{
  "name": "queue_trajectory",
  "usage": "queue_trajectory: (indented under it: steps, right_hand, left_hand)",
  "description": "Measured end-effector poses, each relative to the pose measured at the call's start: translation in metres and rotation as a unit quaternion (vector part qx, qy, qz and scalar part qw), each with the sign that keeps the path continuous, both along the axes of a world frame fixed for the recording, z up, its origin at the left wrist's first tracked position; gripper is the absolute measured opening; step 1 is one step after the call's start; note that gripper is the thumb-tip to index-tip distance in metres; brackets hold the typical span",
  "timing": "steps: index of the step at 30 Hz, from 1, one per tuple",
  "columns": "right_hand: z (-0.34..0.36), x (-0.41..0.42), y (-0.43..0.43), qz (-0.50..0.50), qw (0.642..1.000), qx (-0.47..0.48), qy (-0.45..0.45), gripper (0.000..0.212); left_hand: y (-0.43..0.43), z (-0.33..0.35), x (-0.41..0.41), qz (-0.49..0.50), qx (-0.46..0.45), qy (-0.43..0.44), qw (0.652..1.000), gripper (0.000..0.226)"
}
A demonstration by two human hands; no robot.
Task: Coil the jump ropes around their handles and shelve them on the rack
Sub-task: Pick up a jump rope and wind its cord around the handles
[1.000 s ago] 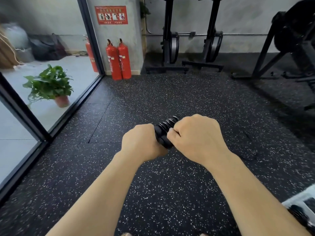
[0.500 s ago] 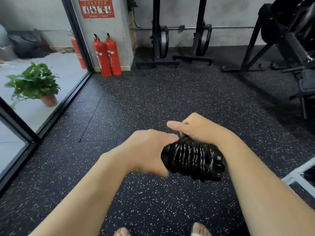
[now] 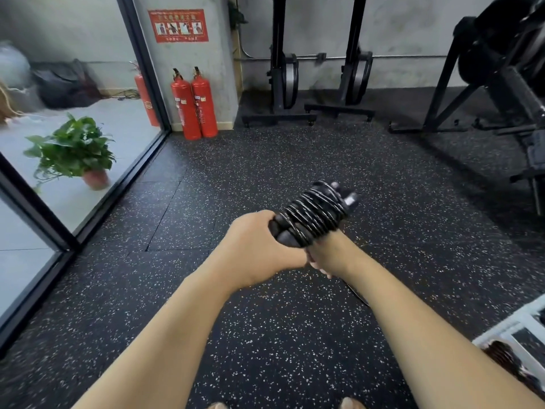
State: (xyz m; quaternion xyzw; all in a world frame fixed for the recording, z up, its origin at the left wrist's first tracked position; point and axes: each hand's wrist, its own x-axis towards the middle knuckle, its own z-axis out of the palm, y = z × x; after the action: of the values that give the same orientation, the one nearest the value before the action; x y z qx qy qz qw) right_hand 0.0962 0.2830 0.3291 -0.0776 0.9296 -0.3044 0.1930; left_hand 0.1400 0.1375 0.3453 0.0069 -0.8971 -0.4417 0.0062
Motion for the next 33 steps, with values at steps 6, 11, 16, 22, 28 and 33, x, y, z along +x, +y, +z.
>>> queue_trajectory:
  steps: [6, 11, 16, 22, 28, 33]
  right_hand:
    - [-0.005, 0.008, -0.012, 0.073, 0.996, 0.023, 0.039, 0.039]
    - [0.015, 0.031, -0.014, 0.147, 0.966, 0.191, 0.098, 0.02]
    - [0.03, 0.05, -0.014, 0.185, 0.942, 0.227, 0.167, 0.014]
    - [0.051, 0.063, -0.013, 0.188, 0.926, 0.222, 0.242, 0.032]
    - [0.059, 0.032, 0.002, 0.182, 0.94, 0.15, 0.247, 0.02]
    - [0.047, 0.001, 0.021, 0.166, 0.979, -0.067, 0.101, 0.013]
  left_hand:
    - [-0.033, -0.005, -0.013, 0.044, 0.013, -0.076, 0.996, 0.033]
    - [-0.042, -0.013, -0.017, 0.079, -0.052, -0.068, 0.993, 0.037]
    - [-0.044, -0.019, -0.018, 0.108, -0.149, -0.034, 0.982, 0.036]
    - [-0.028, -0.02, -0.014, 0.091, -0.282, -0.007, 0.955, 0.033]
    - [-0.004, -0.023, -0.009, -0.059, -0.431, 0.08, 0.897, 0.029]
    - [-0.003, -0.01, -0.006, -0.162, -0.422, 0.098, 0.887, 0.031]
